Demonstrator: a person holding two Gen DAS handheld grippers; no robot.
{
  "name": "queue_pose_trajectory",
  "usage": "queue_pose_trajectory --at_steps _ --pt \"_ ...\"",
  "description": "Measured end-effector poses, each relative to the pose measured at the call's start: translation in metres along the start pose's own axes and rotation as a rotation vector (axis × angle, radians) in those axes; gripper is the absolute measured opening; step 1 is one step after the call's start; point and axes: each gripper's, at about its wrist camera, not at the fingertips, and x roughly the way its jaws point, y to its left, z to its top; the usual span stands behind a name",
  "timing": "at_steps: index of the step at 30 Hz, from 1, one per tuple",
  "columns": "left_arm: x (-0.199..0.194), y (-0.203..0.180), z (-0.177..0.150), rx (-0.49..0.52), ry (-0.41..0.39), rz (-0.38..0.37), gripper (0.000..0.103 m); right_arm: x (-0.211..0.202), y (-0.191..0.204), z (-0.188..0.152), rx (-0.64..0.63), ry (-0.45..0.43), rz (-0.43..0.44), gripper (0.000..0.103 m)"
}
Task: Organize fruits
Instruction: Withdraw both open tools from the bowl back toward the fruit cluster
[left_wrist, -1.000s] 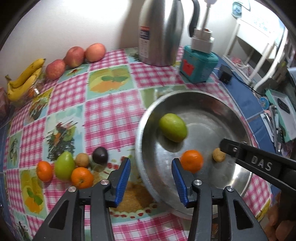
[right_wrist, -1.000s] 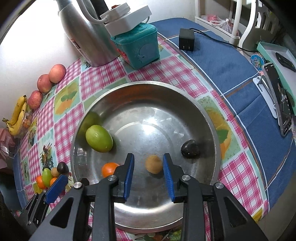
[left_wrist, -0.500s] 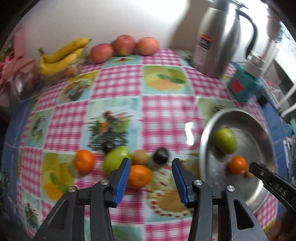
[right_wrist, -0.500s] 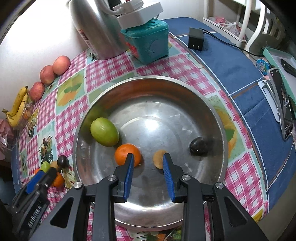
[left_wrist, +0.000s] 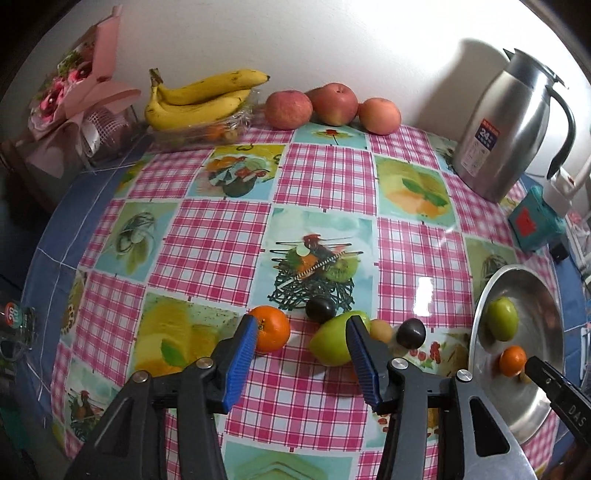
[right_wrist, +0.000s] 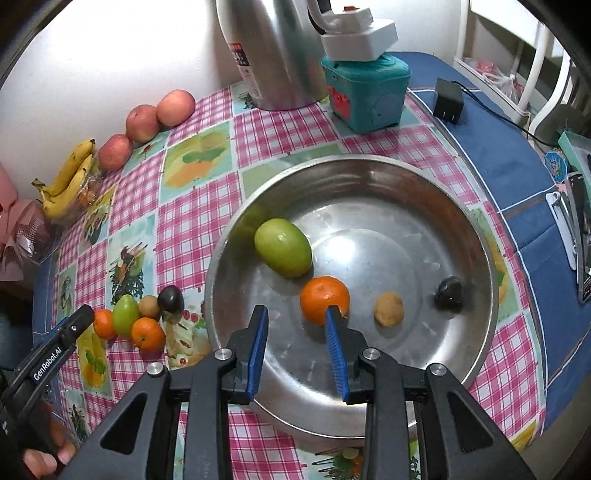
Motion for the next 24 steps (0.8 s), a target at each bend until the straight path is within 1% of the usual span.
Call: queue_pose_trajectory --at_steps 4,11,13,15,18,19,20,21,22,24 --pt "-0.003 0.000 0.000 0.004 -0.003 -0.013 0.054 -0.004 0.002 0.000 -0.001 -0.013 -0.002 0.032" --pt "-0.003 -0.003 0.000 0.011 0.003 -0.019 0.055 0.001 0.004 -0.001 -0.010 0.001 -0.011 0.032" --pt "-0.002 -0.003 0.000 0.012 0.007 -0.019 0.057 0.001 0.004 -0.001 -0.012 0.002 -0.012 0.032" --pt "-0.001 -0.003 0.000 0.016 0.009 -0.018 0.062 0.002 0.005 -0.001 -0.014 0.004 -0.013 0.032" --pt "0.001 -0.006 -0.001 0.029 0.021 -0.014 0.066 0.004 0.005 -0.001 -0.016 0.012 -0.021 0.032" --pt "0.003 -0.007 -0.001 0.035 0.028 -0.011 0.066 0.006 0.005 -0.001 -0.018 0.018 -0.026 0.033" --pt "0.004 -0.009 -0.002 0.043 0.036 -0.005 0.066 0.007 0.005 -0.001 -0.018 0.022 -0.030 0.040" --pt "0.006 -0.010 -0.002 0.052 0.043 0.003 0.066 0.008 0.005 -0.001 -0.018 0.026 -0.036 0.043" --pt "0.007 -0.012 -0.003 0.057 0.050 0.007 0.067 0.010 0.006 -0.001 -0.020 0.031 -0.042 0.045" --pt "0.010 -0.013 -0.004 0.063 0.060 0.007 0.074 0.012 0.006 -0.002 -0.025 0.037 -0.048 0.045"
